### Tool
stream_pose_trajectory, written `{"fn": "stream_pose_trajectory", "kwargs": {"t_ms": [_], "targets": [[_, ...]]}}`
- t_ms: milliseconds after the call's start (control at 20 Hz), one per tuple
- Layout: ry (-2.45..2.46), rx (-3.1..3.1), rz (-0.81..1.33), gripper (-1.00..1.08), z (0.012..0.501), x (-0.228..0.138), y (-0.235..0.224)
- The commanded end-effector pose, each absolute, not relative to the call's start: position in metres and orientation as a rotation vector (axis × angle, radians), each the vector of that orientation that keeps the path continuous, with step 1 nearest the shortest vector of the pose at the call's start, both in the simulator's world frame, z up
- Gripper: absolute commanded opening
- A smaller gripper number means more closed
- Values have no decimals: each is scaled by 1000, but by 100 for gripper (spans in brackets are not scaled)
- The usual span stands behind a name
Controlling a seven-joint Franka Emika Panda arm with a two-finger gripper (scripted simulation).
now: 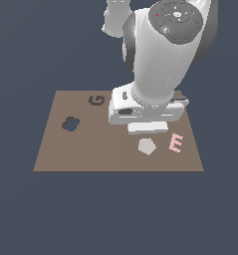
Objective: Insert a designated object into the corresponding slot on a board.
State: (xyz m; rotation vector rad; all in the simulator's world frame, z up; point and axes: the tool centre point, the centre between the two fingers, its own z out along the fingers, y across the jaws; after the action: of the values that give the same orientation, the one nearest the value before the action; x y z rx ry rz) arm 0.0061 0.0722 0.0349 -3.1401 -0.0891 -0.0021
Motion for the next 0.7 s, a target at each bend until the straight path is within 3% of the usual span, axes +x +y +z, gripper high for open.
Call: {"fn": "stream_pose_trajectory", "kwargs": {"t_ms": [0,650], "targets": [[133,-3138,-3,-100,36,10,55],[1228,-2891,-2,-100,38,-11,-31]]}}
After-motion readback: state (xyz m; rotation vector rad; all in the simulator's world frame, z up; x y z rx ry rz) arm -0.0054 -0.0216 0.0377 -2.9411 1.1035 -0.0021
